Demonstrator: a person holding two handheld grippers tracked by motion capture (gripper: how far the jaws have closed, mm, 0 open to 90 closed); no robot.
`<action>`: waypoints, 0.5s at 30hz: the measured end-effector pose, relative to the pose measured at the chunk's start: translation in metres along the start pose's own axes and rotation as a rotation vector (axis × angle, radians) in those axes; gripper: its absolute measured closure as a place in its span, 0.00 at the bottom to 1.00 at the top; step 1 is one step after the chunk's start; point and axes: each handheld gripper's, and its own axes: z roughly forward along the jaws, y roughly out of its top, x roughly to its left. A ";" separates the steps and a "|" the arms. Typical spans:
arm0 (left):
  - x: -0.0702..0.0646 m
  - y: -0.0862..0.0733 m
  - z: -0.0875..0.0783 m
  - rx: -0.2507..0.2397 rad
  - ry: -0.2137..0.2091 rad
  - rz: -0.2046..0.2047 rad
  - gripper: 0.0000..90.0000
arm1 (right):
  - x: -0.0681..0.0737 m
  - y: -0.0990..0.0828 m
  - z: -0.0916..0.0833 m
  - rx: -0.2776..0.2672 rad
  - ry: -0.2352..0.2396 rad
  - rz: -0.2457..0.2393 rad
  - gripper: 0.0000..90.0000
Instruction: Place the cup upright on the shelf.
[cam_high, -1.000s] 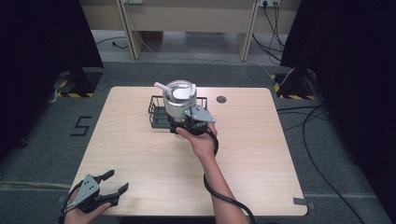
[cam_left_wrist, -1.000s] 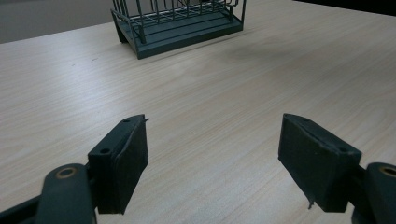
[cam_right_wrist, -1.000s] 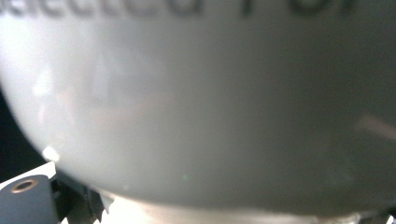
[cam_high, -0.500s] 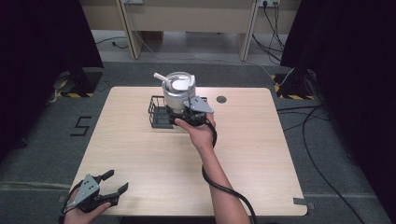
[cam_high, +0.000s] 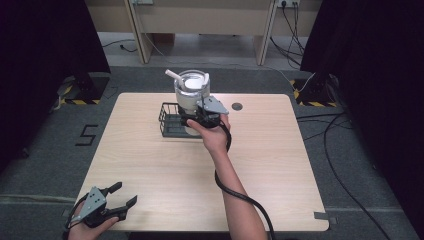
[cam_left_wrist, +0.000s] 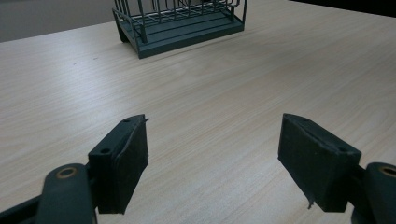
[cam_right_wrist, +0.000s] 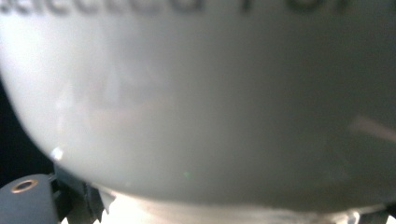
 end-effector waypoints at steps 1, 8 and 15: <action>0.000 0.000 0.000 0.000 0.000 0.002 0.26 | 0.000 0.001 0.000 0.000 -0.003 -0.002 0.11; 0.000 0.000 0.000 0.000 0.000 0.001 0.26 | -0.003 0.008 0.004 -0.004 -0.010 -0.002 0.11; 0.000 0.000 0.000 0.002 -0.001 0.001 0.27 | -0.008 0.013 0.008 0.000 -0.021 0.002 0.11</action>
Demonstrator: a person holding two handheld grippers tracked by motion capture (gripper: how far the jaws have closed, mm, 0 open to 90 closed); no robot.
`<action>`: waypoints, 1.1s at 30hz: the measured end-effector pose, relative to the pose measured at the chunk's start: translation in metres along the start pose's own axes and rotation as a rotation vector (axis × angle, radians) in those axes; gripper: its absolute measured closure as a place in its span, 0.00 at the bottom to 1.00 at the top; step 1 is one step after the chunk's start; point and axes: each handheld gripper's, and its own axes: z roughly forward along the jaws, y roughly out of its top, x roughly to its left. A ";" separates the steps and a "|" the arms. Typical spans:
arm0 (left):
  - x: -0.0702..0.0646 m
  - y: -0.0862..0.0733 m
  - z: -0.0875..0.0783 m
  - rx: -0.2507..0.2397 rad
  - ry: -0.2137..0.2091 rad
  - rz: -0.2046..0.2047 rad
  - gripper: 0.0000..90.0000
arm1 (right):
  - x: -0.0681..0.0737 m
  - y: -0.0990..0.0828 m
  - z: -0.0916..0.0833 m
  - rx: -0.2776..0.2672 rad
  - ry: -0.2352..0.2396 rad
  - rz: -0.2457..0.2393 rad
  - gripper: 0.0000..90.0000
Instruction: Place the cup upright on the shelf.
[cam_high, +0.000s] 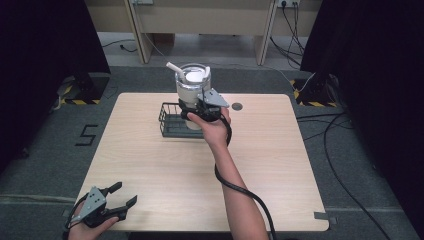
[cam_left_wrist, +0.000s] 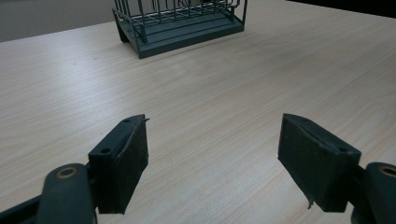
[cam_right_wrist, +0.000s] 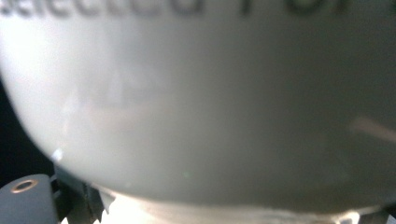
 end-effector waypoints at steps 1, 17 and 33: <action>0.000 0.000 0.000 -0.001 -0.001 -0.003 0.26 | -0.001 0.001 0.001 0.000 0.000 0.001 0.11; 0.001 -0.001 0.001 0.005 0.001 -0.008 0.27 | -0.013 0.014 0.027 0.004 -0.016 0.022 0.11; 0.001 -0.001 0.001 0.000 -0.001 -0.013 0.27 | -0.023 0.009 0.054 0.044 -0.051 0.014 0.11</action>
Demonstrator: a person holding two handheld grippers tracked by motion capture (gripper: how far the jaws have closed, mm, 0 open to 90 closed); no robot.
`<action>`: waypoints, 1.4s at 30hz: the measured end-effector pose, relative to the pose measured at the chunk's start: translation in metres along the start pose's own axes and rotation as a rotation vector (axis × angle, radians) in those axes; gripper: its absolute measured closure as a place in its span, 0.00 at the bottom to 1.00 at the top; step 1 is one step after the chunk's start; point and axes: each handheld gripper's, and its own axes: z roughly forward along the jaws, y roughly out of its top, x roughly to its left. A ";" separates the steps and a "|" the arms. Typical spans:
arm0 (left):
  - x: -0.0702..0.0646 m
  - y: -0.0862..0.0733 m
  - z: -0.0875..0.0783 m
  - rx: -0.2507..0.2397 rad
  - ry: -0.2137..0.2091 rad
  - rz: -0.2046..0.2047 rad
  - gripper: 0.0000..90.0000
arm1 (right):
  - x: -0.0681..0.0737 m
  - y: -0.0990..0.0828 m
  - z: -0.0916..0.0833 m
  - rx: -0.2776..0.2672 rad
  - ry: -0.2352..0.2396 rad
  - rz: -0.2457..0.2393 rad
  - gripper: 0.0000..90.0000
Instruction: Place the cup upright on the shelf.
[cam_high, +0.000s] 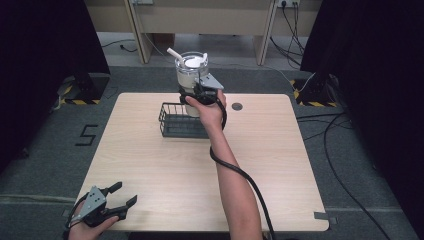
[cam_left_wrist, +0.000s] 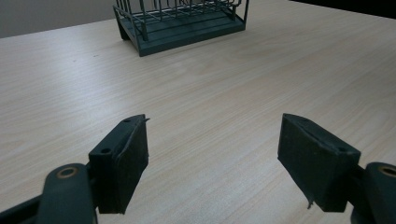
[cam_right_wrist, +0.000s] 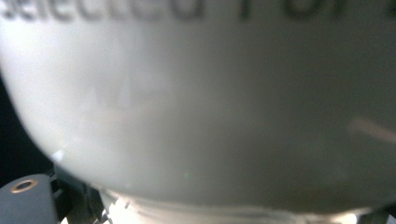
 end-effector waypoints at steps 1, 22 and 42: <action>0.000 0.000 0.000 -0.002 0.000 -0.001 0.27 | -0.001 -0.001 0.002 0.004 0.001 -0.006 0.11; -0.001 0.001 0.000 -0.004 -0.004 0.004 0.27 | -0.009 -0.046 0.025 0.092 -0.030 0.044 0.11; -0.003 0.001 0.000 -0.001 -0.007 0.013 0.27 | -0.011 -0.060 0.023 0.061 -0.054 0.058 0.10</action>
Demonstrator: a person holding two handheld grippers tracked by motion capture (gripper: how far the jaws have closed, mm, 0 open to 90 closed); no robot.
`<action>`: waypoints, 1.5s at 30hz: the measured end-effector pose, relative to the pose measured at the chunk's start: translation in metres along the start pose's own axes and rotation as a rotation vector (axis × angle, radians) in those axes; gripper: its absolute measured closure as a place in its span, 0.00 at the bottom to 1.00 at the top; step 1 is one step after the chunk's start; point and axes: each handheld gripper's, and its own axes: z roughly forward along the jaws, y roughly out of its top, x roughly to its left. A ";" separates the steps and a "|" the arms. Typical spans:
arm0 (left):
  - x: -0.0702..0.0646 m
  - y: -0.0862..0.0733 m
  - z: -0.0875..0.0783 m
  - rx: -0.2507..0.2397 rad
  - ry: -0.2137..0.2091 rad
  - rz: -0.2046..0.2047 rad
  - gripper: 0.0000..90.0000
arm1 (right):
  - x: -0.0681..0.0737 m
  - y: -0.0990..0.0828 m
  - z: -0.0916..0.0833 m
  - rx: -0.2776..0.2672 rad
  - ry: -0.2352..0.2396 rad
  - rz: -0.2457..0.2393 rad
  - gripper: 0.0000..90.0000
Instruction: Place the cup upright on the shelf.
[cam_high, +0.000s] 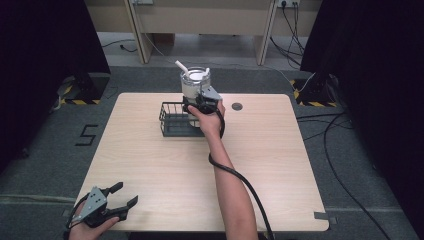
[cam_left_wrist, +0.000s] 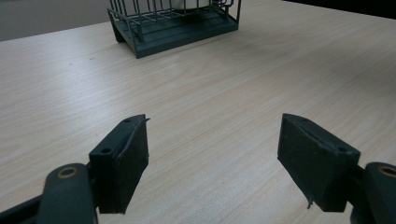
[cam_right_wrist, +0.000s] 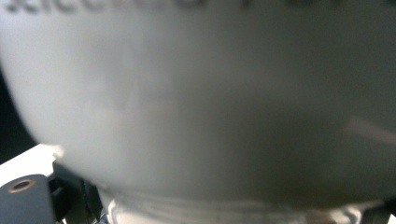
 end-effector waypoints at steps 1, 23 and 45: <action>0.000 0.000 0.000 -0.001 -0.001 0.000 0.27 | 0.000 -0.002 -0.001 -0.015 -0.006 0.008 0.10; -0.001 0.001 0.001 -0.001 -0.006 0.004 0.27 | 0.011 -0.013 -0.017 -0.028 -0.025 -0.015 0.06; -0.003 0.001 0.001 0.000 -0.008 0.015 0.26 | 0.012 -0.014 -0.051 -0.015 -0.024 -0.040 0.05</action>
